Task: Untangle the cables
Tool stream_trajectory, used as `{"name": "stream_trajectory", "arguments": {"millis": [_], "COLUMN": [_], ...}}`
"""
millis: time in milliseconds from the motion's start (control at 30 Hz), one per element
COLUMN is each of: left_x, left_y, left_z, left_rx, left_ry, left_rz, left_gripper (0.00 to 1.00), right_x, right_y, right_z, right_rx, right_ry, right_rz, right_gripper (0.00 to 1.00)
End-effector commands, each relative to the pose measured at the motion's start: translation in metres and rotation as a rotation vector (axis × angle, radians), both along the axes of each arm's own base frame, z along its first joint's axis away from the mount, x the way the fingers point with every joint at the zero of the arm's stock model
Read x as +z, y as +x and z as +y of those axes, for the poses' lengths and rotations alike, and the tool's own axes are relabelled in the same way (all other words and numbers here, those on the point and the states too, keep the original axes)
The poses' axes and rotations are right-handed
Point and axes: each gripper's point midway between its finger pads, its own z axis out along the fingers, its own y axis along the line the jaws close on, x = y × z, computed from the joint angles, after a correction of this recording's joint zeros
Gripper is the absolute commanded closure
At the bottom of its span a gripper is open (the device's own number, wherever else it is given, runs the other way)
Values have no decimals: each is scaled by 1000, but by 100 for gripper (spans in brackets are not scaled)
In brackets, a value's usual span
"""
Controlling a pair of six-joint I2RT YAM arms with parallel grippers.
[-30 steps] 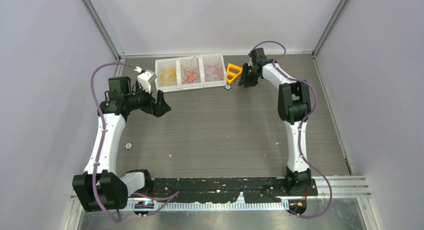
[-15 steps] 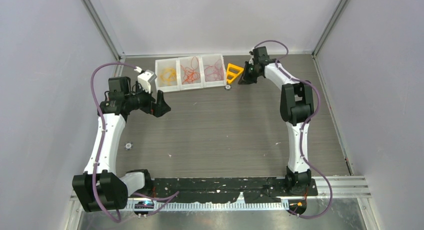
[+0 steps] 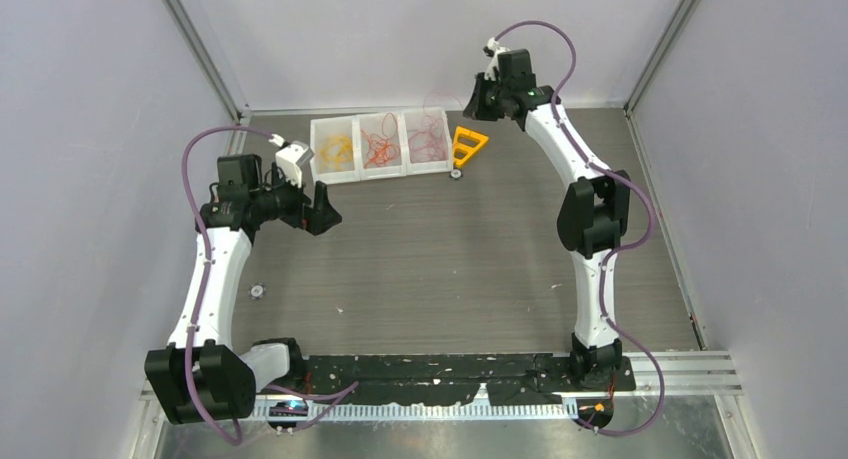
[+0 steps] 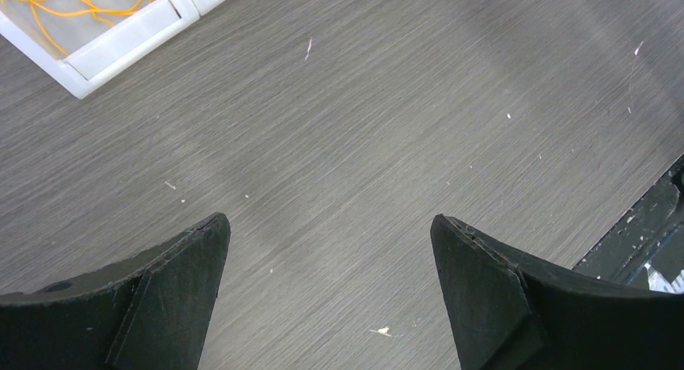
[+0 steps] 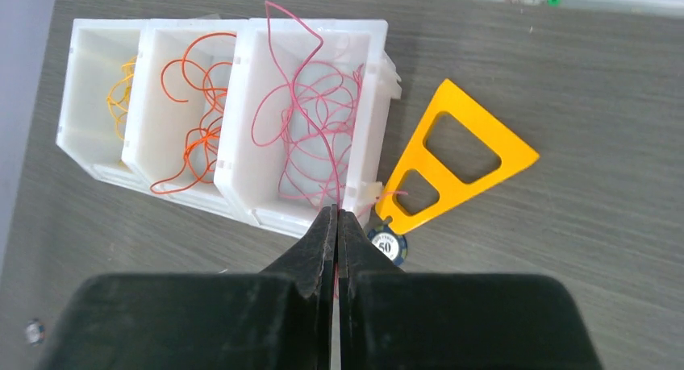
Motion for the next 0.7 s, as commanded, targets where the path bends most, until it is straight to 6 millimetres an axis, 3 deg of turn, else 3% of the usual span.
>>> {"name": "stream_trajectory", "arguments": {"millis": [0, 233, 400, 500, 667], "left_x": [8, 6, 4, 3, 4], "left_y": [1, 1, 1, 0, -1], "left_z": [3, 5, 7, 9, 9], "left_rx": [2, 11, 19, 26, 20], "left_ry": [17, 27, 34, 47, 50], "left_rz": [-56, -50, -44, -43, -50], "left_gripper": [2, 2, 2, 2, 2], "right_x": [11, -9, -15, 3, 56], "right_y": [9, 16, 25, 26, 17], "right_z": [19, 48, 68, 79, 89], "right_rx": [21, 33, 34, 37, 77], "right_ry": [-121, -245, -165, -75, 59], "right_rz": [-106, -160, -171, -179, -286], "right_gripper": [95, 95, 95, 95, 95]}}
